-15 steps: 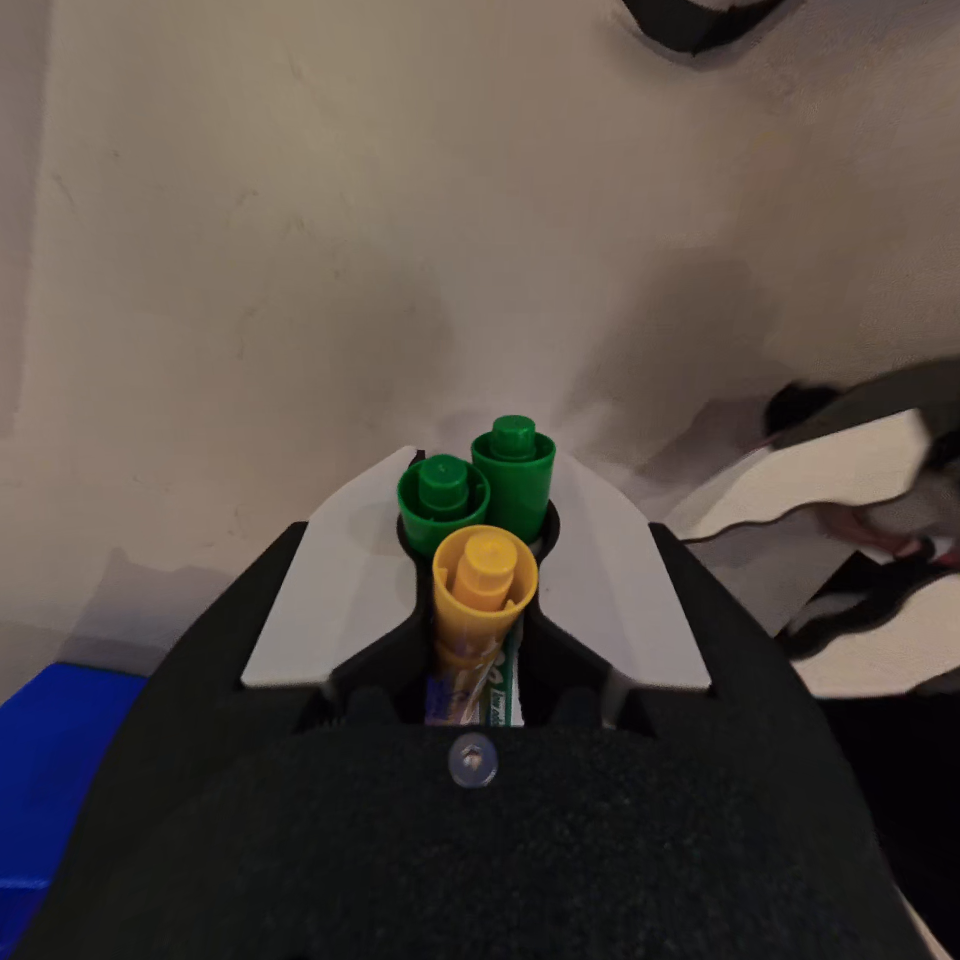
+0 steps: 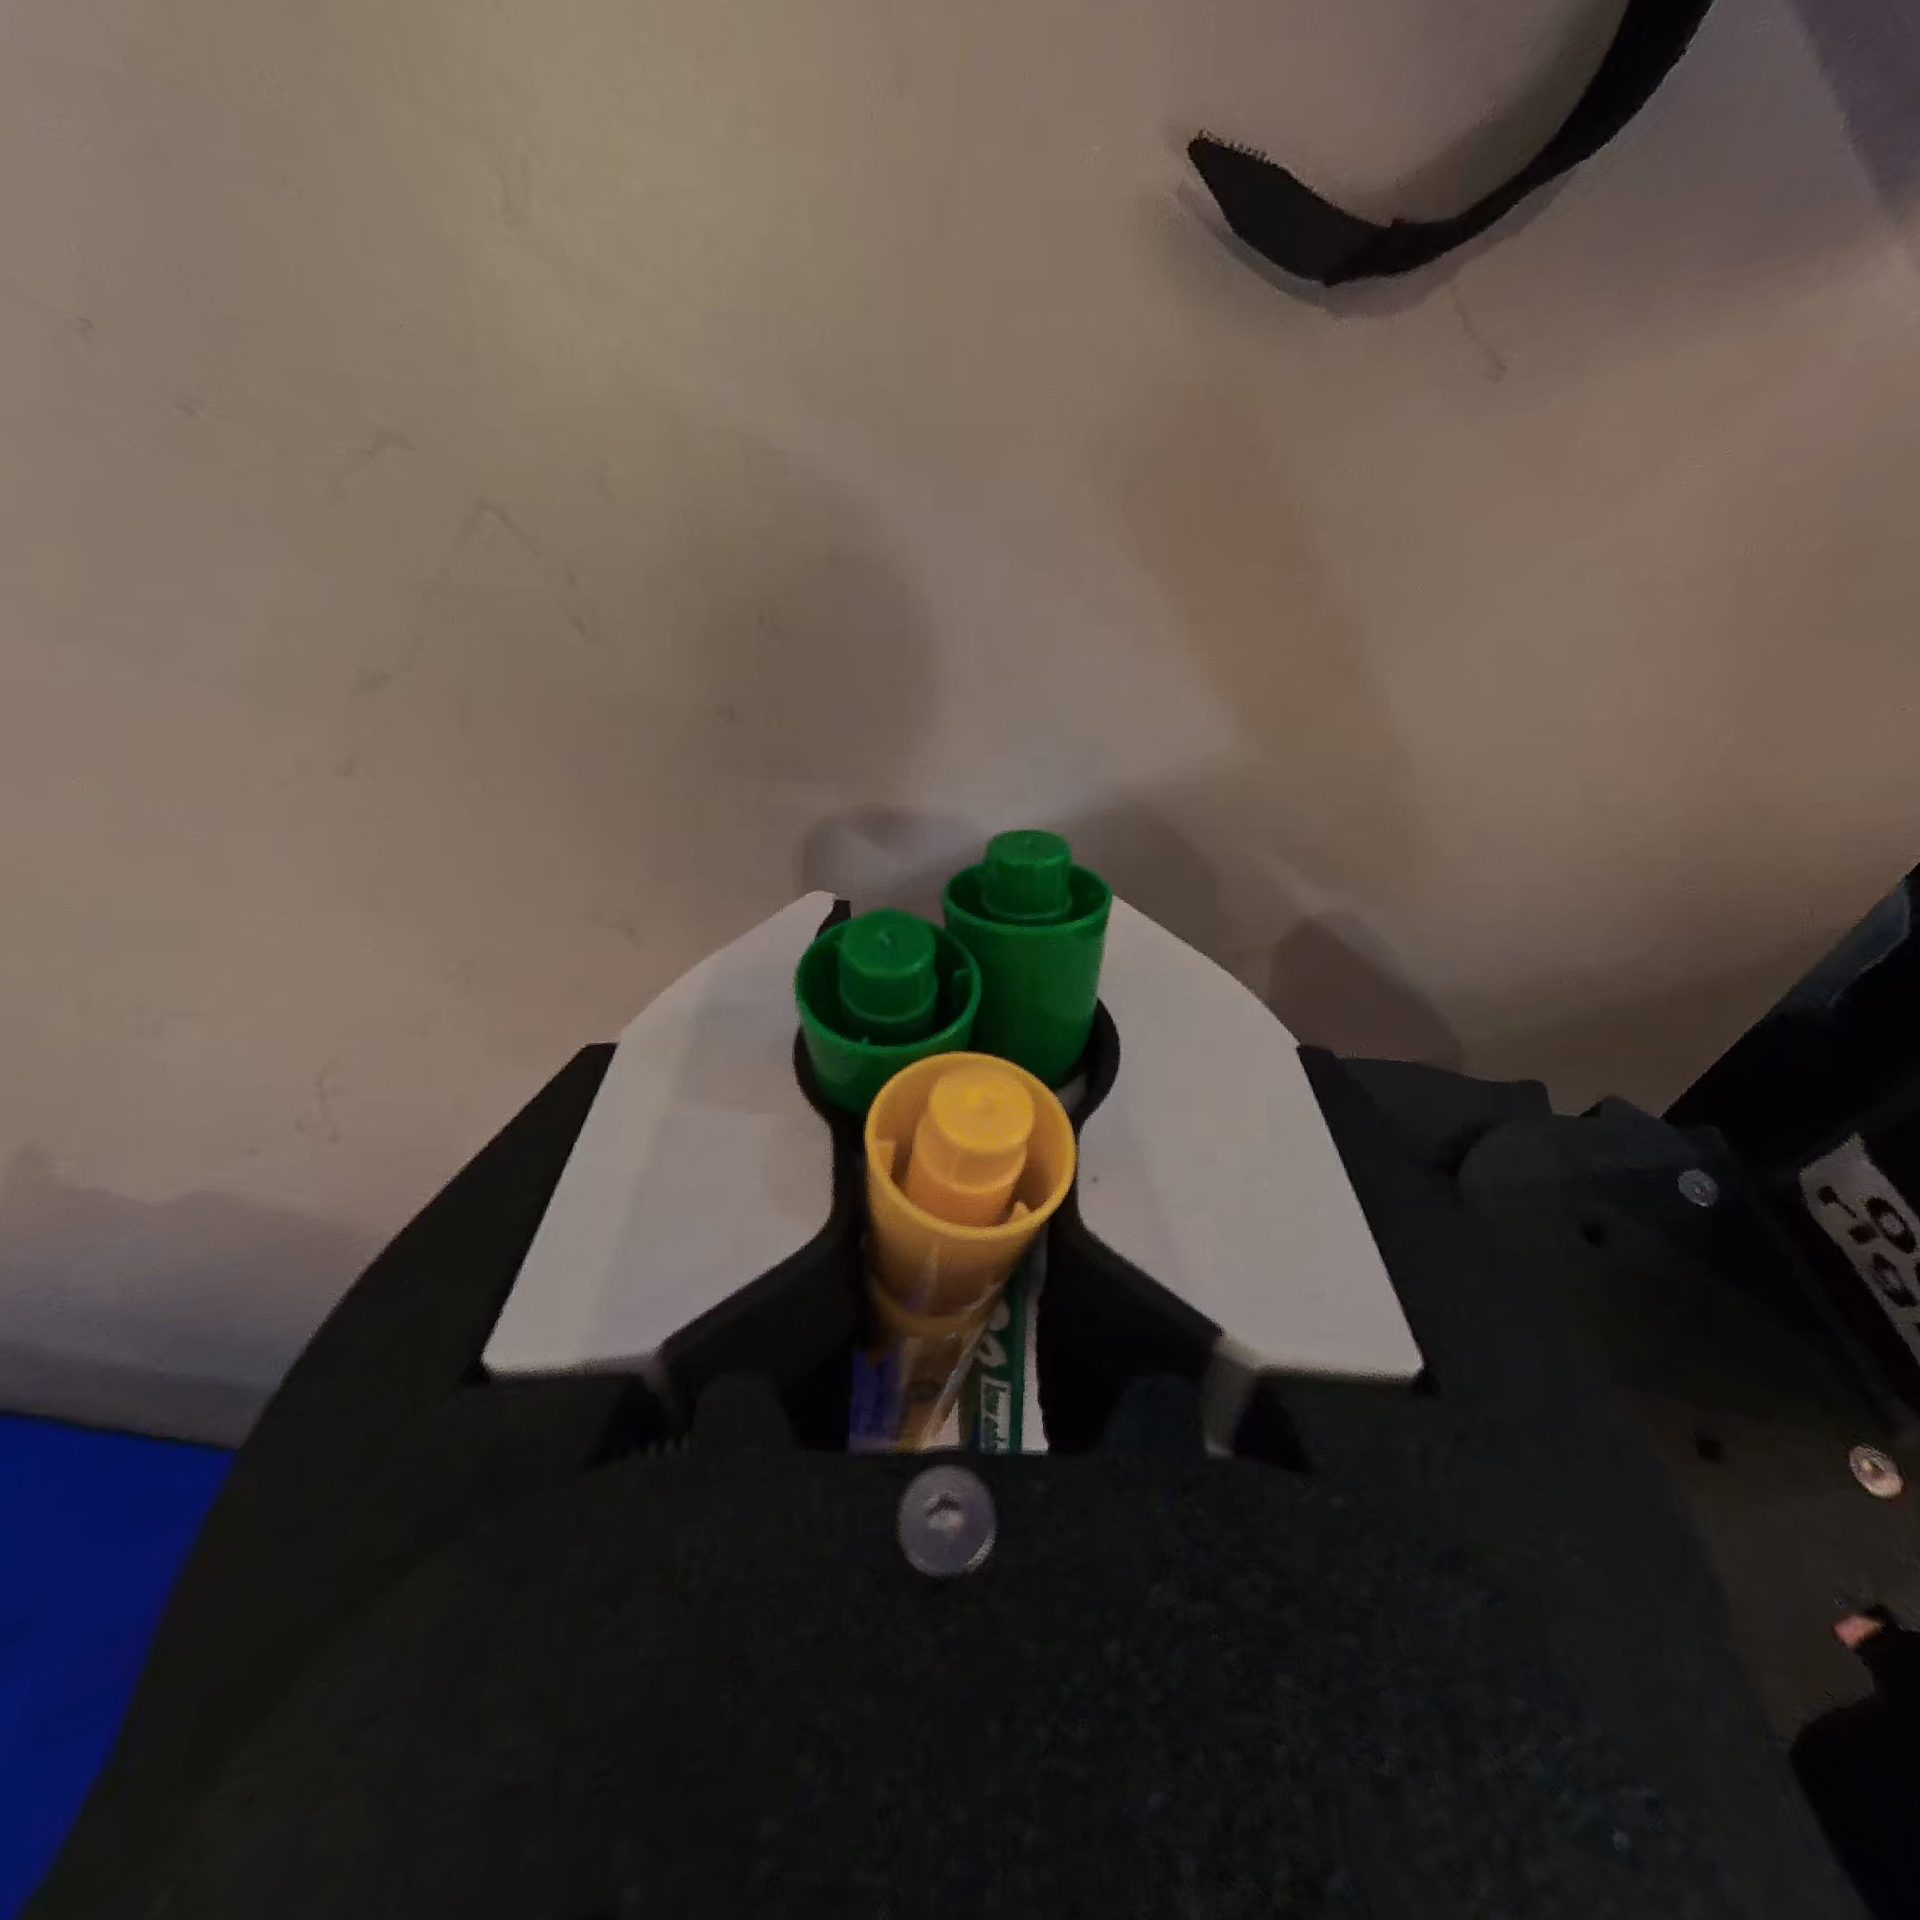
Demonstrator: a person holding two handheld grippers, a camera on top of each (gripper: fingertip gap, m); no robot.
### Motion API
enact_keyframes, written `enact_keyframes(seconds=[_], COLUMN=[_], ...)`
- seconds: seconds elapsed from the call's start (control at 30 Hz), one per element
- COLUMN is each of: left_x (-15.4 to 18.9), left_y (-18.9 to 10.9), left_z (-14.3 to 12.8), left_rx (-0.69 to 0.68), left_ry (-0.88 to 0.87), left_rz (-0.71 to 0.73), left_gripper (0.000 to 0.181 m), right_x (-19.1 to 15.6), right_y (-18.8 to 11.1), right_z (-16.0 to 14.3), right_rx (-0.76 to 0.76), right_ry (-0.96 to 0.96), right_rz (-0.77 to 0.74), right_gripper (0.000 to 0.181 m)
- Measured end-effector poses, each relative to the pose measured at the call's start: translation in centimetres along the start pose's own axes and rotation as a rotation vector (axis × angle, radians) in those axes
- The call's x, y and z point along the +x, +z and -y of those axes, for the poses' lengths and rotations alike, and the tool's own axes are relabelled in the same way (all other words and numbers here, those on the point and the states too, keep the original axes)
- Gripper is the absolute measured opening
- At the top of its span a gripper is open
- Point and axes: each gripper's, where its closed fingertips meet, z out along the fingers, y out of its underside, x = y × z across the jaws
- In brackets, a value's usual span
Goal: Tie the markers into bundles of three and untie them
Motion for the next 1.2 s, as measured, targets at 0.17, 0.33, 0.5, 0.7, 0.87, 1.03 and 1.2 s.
enact_keyframes(seconds=[0.17,0.33,0.5,0.7,0.87,1.03,1.2], left_x=[0.4,0.5,0.0,-1.2,-0.3,0.6,1.0], left_y=[0.0,0.2,-0.1,-0.6,-1.4,-1.5,-1.4], left_z=[0.3,0.0,-0.5,-2.0,-2.8,-5.0,-6.5], left_rx=[0.027,-0.011,-0.030,-0.104,-0.106,-0.146,-0.179], left_ry=[-0.038,-0.025,0.012,0.078,0.265,0.414,0.518], left_rz=[-0.054,-0.055,-0.041,0.019,0.014,-0.018,-0.033], left_gripper=[0.039,0.039,0.039,0.039,0.039,0.039,0.038], right_x=[0.9,1.3,2.6,6.5,11.1,12.4,13.5], right_y=[-0.4,-0.8,-5.2,-13.0,-18.4,-20.4,-19.9], right_z=[-0.4,-1.9,-3.3,1.3,5.7,6.7,6.2], right_rx=[-0.033,-0.094,-0.198,-0.319,-0.375,-0.351,-0.372], right_ry=[-0.021,-0.035,-0.424,-0.946,-1.103,-1.092,-1.032], right_rz=[0.020,0.031,0.001,-0.132,-0.366,-0.383,-0.364], right_gripper=[0.066,0.066,0.061,0.055,0.054,0.052,0.049])
